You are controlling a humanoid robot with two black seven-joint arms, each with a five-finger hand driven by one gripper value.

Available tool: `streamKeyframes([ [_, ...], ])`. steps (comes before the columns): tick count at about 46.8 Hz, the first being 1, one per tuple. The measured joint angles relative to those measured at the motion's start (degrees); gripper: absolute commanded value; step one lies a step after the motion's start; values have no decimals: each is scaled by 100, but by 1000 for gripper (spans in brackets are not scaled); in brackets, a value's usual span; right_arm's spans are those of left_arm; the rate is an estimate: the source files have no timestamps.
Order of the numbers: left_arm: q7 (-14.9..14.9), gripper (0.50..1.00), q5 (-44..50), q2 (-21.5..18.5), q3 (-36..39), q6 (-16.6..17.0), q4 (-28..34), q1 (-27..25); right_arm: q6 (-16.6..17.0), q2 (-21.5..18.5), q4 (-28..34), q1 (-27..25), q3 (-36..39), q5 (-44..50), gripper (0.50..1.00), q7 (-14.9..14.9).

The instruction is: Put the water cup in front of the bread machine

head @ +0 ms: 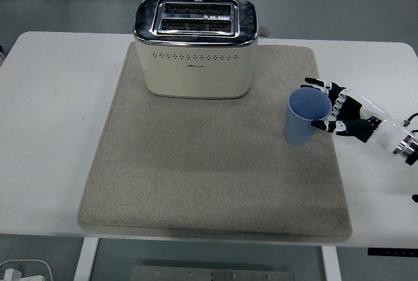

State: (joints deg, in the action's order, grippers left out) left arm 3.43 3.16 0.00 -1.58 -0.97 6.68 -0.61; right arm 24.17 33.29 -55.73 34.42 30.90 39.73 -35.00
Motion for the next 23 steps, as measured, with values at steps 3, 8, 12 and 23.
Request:
streamKeyframes([
  [3, 0, 1000, 0, 0, 0, 0, 0, -1, -74, -21, 0, -9, -4, 49, 940, 0],
  [8, 0, 1000, 0, 0, 0, 0, 0, 0, -112, -63, 2, -14, -12, 115, 940, 0],
  [12, 0, 1000, 0, 0, 0, 0, 0, -3, -114, -77, 6, -23, -19, 122, 940, 0],
  [23, 2, 1000, 0, 0, 0, 0, 0, 0, -248, -195, 13, -13, -64, 123, 940, 0],
])
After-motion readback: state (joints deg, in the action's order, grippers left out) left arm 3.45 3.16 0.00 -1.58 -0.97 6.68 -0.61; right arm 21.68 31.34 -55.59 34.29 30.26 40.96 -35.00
